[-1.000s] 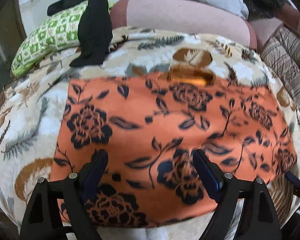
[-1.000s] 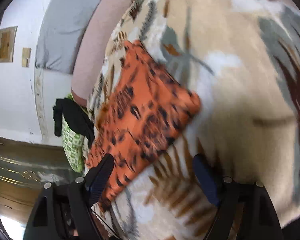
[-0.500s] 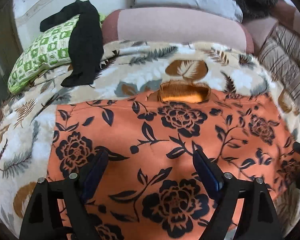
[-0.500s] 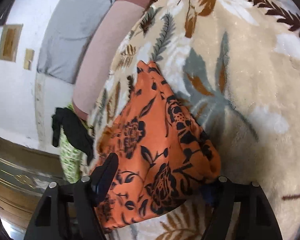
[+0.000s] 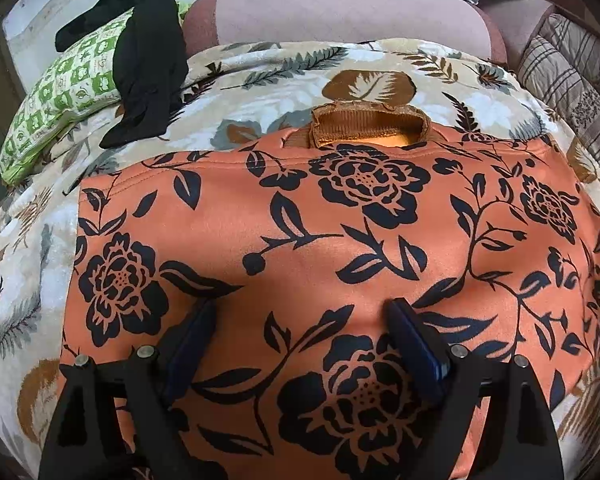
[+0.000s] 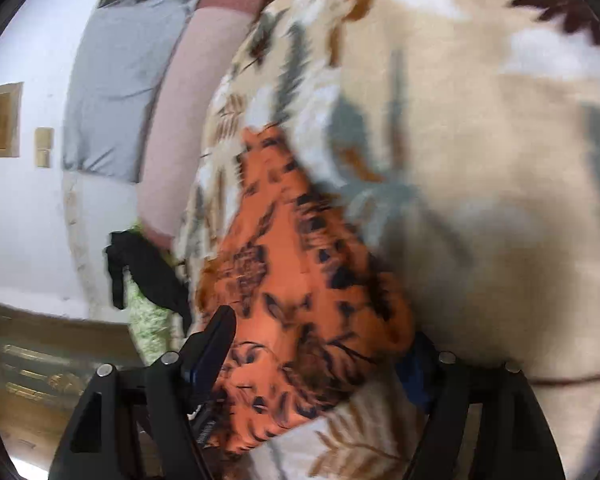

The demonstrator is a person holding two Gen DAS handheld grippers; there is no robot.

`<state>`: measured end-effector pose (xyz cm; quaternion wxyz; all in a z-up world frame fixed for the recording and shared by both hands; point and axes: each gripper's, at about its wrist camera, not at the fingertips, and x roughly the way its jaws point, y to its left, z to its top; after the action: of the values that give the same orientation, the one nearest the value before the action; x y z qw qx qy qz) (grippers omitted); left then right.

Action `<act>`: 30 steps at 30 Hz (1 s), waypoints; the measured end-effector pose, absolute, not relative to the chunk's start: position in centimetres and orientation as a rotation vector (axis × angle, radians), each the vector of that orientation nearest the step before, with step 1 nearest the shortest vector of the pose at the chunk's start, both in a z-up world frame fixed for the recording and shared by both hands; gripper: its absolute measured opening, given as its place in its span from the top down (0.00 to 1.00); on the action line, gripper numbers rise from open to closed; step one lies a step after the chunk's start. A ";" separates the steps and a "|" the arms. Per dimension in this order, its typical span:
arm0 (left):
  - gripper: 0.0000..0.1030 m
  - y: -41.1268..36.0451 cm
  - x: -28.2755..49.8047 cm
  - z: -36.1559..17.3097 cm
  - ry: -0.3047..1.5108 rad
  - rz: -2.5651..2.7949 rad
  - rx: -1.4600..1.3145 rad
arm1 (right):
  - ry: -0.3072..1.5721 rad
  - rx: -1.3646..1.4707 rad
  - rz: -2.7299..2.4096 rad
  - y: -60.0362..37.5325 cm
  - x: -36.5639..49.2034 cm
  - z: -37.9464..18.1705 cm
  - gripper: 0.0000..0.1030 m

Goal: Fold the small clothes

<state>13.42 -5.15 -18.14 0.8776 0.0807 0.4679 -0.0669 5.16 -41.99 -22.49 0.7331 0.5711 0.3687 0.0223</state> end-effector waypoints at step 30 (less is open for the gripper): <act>0.22 1.0 10.0 -12.7 0.866 -0.151 0.001 | 0.798 0.737 0.042 -35.5 8.8 -13.2 0.84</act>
<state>10.05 0.97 -12.75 0.9050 0.0006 0.4192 -0.0729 8.84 -35.46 -13.17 0.8559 0.3507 0.3794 0.0199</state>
